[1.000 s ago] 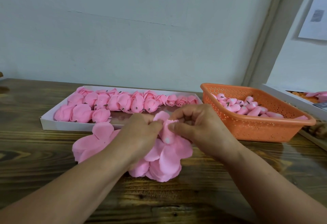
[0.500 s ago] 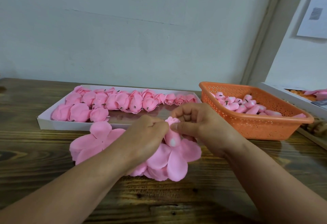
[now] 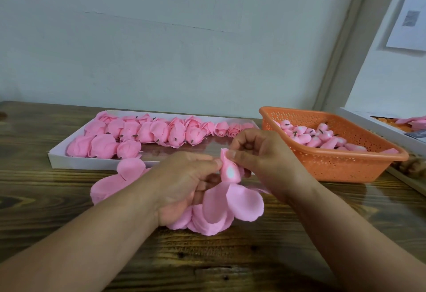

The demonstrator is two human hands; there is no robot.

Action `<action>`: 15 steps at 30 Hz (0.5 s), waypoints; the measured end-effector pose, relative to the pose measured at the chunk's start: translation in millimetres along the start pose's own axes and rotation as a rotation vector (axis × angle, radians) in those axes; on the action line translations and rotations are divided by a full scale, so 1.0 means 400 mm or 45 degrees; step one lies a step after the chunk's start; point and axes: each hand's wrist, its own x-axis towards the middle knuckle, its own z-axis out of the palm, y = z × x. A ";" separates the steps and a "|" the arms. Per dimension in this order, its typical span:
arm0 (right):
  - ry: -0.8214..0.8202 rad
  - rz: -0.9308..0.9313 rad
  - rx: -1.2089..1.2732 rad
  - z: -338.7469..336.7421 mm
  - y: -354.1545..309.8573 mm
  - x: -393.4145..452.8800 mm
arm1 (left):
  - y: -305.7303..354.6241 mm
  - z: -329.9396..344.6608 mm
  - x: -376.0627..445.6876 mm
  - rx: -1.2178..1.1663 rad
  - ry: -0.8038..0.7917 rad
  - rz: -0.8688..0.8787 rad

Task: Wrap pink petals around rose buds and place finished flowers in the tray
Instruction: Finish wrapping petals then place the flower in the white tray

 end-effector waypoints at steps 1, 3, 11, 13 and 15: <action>0.022 -0.034 -0.059 0.003 -0.003 -0.001 | -0.001 0.001 0.000 -0.039 -0.008 -0.010; 0.067 -0.083 -0.190 0.012 -0.007 -0.004 | -0.004 0.005 0.001 -0.104 -0.018 -0.025; -0.086 0.095 -0.058 -0.005 -0.010 -0.003 | 0.003 -0.006 0.000 -0.110 -0.108 -0.073; -0.147 0.144 0.060 -0.011 -0.007 -0.005 | 0.002 -0.007 -0.001 -0.031 -0.082 -0.073; -0.169 0.149 0.082 -0.010 -0.005 -0.006 | 0.000 -0.005 0.000 0.048 -0.018 -0.050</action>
